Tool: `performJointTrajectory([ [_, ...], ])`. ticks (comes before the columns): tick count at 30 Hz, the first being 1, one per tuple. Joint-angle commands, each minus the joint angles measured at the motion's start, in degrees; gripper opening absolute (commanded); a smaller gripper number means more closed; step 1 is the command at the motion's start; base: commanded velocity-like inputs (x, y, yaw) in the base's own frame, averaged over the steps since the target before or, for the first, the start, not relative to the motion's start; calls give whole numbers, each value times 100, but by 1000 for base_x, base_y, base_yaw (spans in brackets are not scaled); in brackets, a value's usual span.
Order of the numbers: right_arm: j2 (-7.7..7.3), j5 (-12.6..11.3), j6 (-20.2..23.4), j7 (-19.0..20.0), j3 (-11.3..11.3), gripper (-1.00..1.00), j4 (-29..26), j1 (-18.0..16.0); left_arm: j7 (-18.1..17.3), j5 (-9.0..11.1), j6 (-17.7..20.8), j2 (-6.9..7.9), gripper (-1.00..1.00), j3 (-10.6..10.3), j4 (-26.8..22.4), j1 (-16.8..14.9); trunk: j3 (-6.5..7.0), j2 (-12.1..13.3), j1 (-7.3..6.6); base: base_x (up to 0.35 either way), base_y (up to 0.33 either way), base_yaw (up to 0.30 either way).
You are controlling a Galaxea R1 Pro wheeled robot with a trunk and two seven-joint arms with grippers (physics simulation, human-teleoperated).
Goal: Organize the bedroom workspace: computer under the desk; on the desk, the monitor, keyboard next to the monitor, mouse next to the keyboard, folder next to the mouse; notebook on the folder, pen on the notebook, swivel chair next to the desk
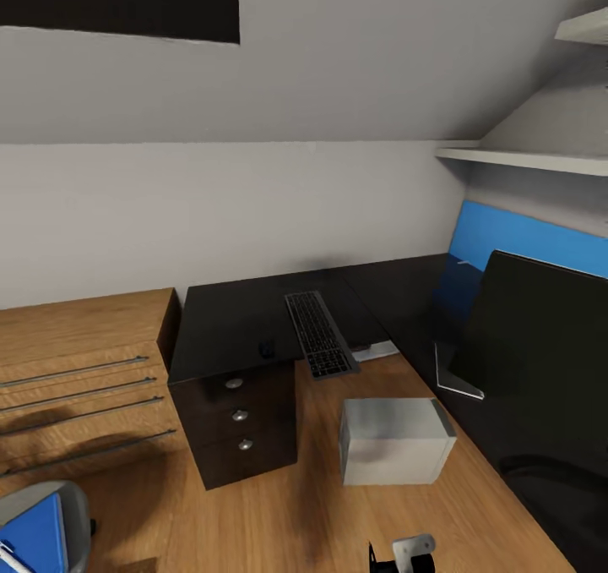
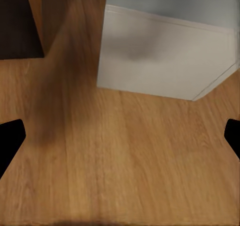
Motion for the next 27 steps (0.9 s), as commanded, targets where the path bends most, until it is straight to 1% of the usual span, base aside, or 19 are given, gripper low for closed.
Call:
performJointTrajectory([
  [1, 2, -45, -15, -19, 50, 100, 4, -4, 2, -9, -17, -4, 100, 25, 3, -3, -6, -3, -3, -240, -137, -2],
  [12, 10, -45, -15, -19, 51, 100, 4, -4, 12, -9, -18, 3, 100, 33, 5, -3, -7, -3, -3, -241, -182, 15],
  [16, 11, -44, -15, -19, 54, 100, 4, -4, 13, -9, -18, 4, 100, 34, 4, -3, -14, -3, -3, -152, -258, 172],
  [22, 12, -44, -15, -19, 59, 100, 4, -4, 7, -9, -18, -3, 100, 24, 5, -3, -34, -3, -3, -65, -290, 222],
  [27, 12, -42, -15, -19, 59, 100, 4, -4, 5, -9, -18, -5, 100, 18, 4, -3, -56, -3, -3, -161, -252, 234],
])
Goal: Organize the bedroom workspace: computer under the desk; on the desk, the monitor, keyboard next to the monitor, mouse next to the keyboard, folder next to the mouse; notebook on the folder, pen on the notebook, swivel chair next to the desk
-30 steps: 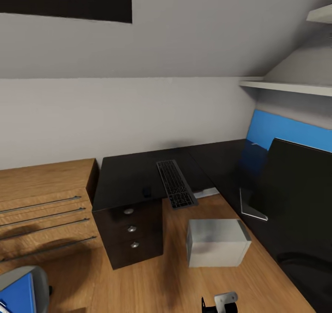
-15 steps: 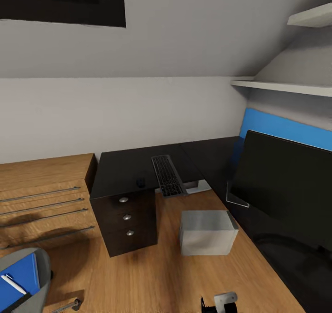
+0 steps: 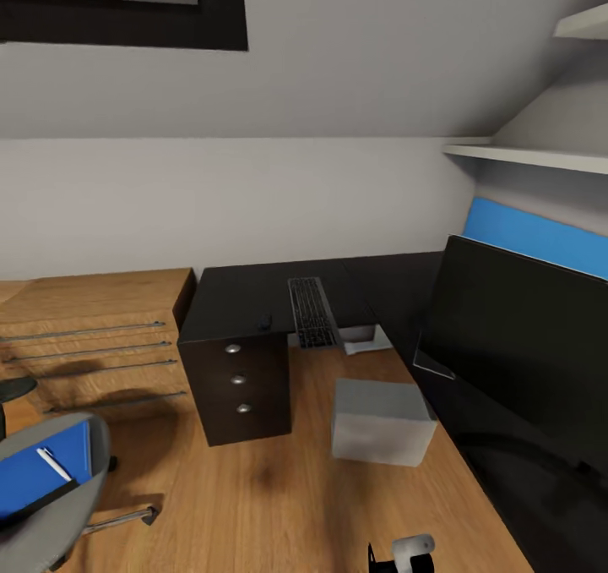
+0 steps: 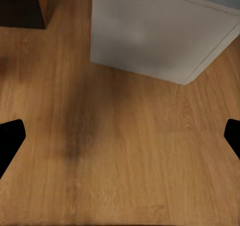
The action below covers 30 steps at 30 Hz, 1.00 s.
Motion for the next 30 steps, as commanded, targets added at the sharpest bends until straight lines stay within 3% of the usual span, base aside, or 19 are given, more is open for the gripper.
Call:
performJointTrajectory([
  [1, 0, -48, -14, -19, 50, 100, 2, -2, 1, -13, -17, -3, 100, 31, 4, -4, -11, -3, -2, -190, -236, 235],
  [11, 1, -38, -14, -19, 50, 100, 8, -2, 1, -21, -25, -4, 100, 28, 2, -4, -59, -3, -2, -257, -148, 194],
  [30, 4, -32, -14, -10, 50, 100, 11, -2, 1, -13, -18, 5, 100, 36, 5, -4, -65, -3, -2, -330, -5, 9],
])
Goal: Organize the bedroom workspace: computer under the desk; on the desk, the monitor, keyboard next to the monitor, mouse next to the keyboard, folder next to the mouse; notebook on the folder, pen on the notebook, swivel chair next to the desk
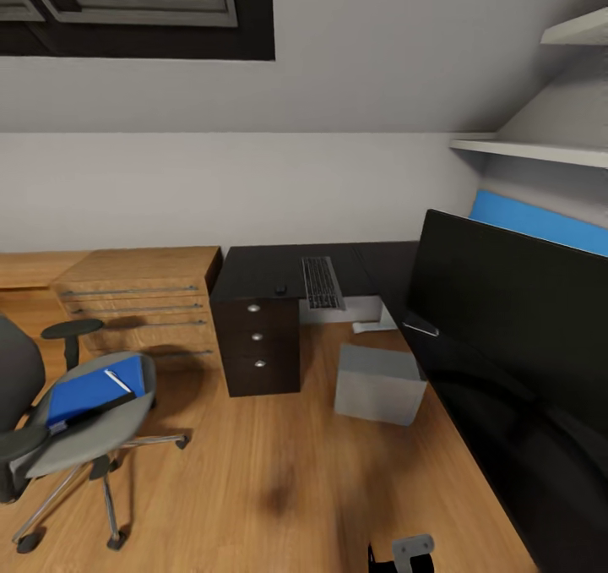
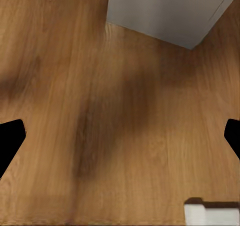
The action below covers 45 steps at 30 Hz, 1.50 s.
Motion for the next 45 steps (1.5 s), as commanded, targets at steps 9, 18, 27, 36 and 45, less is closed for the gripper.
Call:
performJointTrajectory([
  [9, 7, -47, -16, -19, 46, 100, 5, -4, 6, -4, -15, -2, 100, 30, 2, -3, -6, -3, -4, -326, -43, 0],
  [18, 6, -45, -16, -19, 42, 100, 5, -4, 19, 1, -15, -2, 100, 40, 2, -3, -6, -3, -4, -288, -165, 0],
  [27, -2, -47, -16, -19, 34, 100, 5, -4, 27, 4, -15, -2, 100, 40, 2, -3, -6, -3, -4, -275, -189, 0],
  [36, -8, -47, -16, -19, 33, 100, 5, -4, 27, 4, -15, -2, 100, 48, 2, -3, -1, -3, -4, -274, -188, -6],
  [45, -18, -47, -16, -19, 33, 100, 5, -4, 33, 4, -11, -2, 100, 56, 2, -3, 40, -3, -4, -270, -203, -133],
])
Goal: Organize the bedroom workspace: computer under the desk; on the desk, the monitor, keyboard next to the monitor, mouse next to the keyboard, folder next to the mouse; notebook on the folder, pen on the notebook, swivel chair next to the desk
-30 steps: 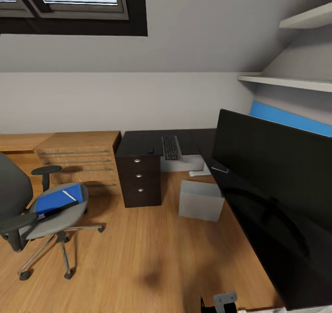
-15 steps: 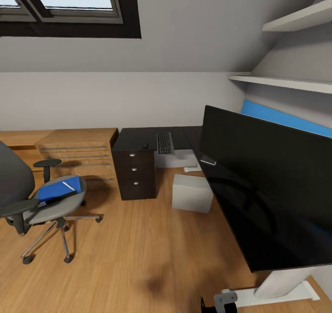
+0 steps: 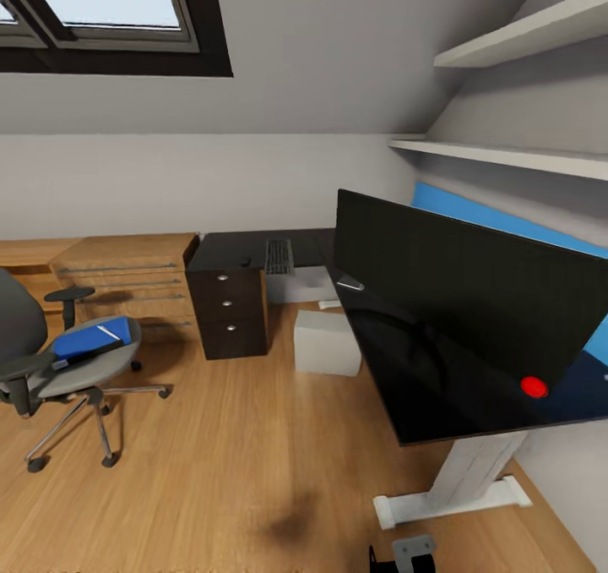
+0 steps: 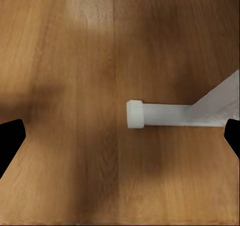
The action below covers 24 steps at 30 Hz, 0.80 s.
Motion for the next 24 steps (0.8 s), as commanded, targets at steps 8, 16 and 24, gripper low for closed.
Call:
performJointTrajectory([
  [8, 4, -45, -14, -17, 48, 100, 4, -4, 6, 0, -20, -2, 100, 23, 0, -2, 2, -3, -3, -253, -227, -45],
  [16, -46, -53, -17, -17, 42, 100, 6, -4, 21, 4, -17, 2, 100, 23, 0, -2, 2, -3, -3, -95, -301, -3],
  [24, -53, -67, -238, -20, 34, 100, 85, -4, 29, 12, -12, 34, 100, 23, 0, -2, 2, -3, -3, -3, -331, 0],
])
